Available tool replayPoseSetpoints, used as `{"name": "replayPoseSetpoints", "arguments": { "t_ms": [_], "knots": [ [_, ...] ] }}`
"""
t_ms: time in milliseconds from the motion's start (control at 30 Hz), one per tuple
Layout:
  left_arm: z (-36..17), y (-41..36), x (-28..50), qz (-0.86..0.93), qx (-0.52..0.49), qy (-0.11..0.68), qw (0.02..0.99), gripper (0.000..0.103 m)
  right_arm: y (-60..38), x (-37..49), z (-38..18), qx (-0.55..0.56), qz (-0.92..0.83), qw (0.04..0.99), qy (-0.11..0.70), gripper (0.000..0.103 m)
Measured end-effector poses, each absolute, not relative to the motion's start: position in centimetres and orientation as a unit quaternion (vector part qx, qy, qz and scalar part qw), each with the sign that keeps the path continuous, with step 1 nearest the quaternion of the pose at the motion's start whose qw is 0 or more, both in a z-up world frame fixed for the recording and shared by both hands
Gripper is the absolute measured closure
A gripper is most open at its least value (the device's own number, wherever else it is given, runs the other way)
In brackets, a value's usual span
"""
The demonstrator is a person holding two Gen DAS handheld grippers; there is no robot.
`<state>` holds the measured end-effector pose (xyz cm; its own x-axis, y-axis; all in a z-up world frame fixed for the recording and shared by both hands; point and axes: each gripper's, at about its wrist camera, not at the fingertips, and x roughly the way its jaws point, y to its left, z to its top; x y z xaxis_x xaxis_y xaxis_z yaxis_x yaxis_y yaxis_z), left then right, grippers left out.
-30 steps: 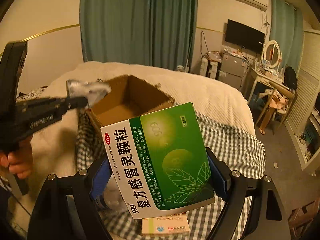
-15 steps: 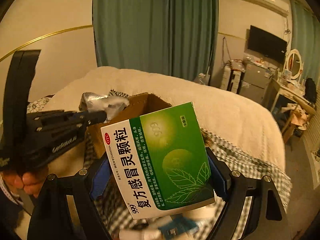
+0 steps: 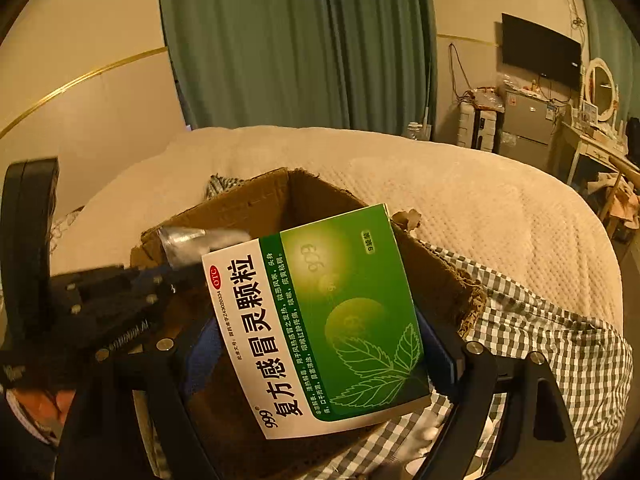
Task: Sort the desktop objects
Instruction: 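Carry both items over the cardboard box and open both tools to drop them, then withdraw both tools from the box back toward the remaining items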
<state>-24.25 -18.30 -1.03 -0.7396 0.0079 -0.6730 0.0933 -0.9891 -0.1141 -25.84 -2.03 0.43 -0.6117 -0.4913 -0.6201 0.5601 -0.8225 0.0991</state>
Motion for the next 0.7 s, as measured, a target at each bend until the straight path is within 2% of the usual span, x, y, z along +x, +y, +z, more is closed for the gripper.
{"name": "replayPoseSetpoints", "arguments": {
  "t_ms": [33,67,100,133,367,700],
  "knots": [
    [-1.1,-18.2,-24.3,-0.93,0.361,0.067,0.025,0.086,-2.1,-25.9,0.5,0.327,-0.898,0.288,0.056,0.013],
    [-1.1,-18.0,-24.2,-0.929,0.363,0.06,0.033,0.067,-2.2,-25.8,0.6,0.324,-0.901,0.281,0.061,0.009],
    [-1.2,-17.9,-24.2,-0.927,0.367,0.052,0.049,0.042,-2.3,-25.5,0.9,0.318,-0.905,0.273,0.069,0.007],
    [-1.1,-18.0,-24.1,-0.928,0.366,0.044,0.064,0.037,-2.3,-25.2,1.3,0.31,-0.91,0.264,0.079,0.007],
    [0.9,-18.0,-22.3,-0.922,0.38,0.053,0.058,0.032,-0.5,-23.0,5.3,0.288,-0.922,0.249,0.069,0.004],
    [7.4,-14.1,-16.2,-0.94,0.337,0.051,0.031,0.031,3.7,-16.2,11.9,0.252,-0.941,0.215,0.073,0.004]
  ]
}}
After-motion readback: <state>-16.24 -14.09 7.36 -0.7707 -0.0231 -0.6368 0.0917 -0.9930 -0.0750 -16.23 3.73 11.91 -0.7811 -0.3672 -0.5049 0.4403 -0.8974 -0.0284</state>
